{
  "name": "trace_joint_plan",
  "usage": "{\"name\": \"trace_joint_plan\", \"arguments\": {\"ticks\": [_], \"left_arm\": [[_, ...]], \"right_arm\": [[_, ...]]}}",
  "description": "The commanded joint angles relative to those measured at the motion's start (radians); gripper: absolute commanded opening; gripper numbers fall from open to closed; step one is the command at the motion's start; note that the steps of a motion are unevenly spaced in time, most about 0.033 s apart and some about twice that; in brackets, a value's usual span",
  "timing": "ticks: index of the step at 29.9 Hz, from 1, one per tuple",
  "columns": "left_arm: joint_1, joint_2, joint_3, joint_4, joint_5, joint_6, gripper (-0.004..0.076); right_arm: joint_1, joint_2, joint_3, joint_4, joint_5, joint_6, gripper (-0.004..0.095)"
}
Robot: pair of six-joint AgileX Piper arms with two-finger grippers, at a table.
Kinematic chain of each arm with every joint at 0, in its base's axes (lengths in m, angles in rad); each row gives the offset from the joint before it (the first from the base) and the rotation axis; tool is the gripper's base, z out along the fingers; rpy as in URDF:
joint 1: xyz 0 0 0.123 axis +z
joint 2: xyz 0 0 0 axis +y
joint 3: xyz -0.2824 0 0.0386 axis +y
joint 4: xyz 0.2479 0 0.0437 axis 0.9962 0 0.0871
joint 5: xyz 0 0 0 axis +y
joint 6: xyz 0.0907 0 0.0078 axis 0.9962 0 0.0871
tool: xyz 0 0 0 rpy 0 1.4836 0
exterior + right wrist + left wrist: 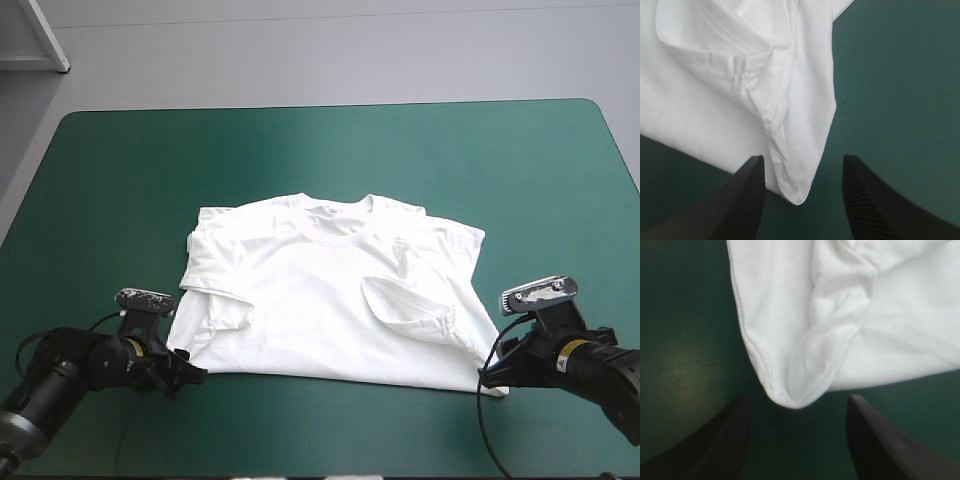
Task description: Fold the cloth
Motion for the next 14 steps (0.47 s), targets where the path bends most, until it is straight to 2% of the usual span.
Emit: {"name": "trace_joint_plan", "arguments": {"ticks": [1, 7, 10, 11, 14], "left_arm": [[-0.002, -0.001, 0.02, -0.006, -0.128, -0.057, 0.0412], [-0.002, 0.082, 0.031, -0.02, -0.233, -0.083, 0.0412], [-0.002, 0.134, 0.031, -0.032, -0.222, -0.079, 0.0402], [-0.002, 0.146, 0.031, -0.032, -0.205, -0.076, 0.0384], [-0.002, 0.177, 0.031, -0.032, -0.172, -0.053, 0.022]], "right_arm": [[-0.003, -0.007, 0.003, -0.017, -0.067, 0.001, 0.0468], [-0.003, -0.007, 0.014, -0.013, -0.1, 0.004, 0.0468], [-0.003, -0.007, 0.014, -0.013, -0.106, 0.004, 0.0468], [-0.003, -0.007, 0.014, -0.013, -0.104, 0.004, 0.0467], [-0.003, -0.007, 0.014, -0.013, -0.079, 0.019, 0.0453]]}}
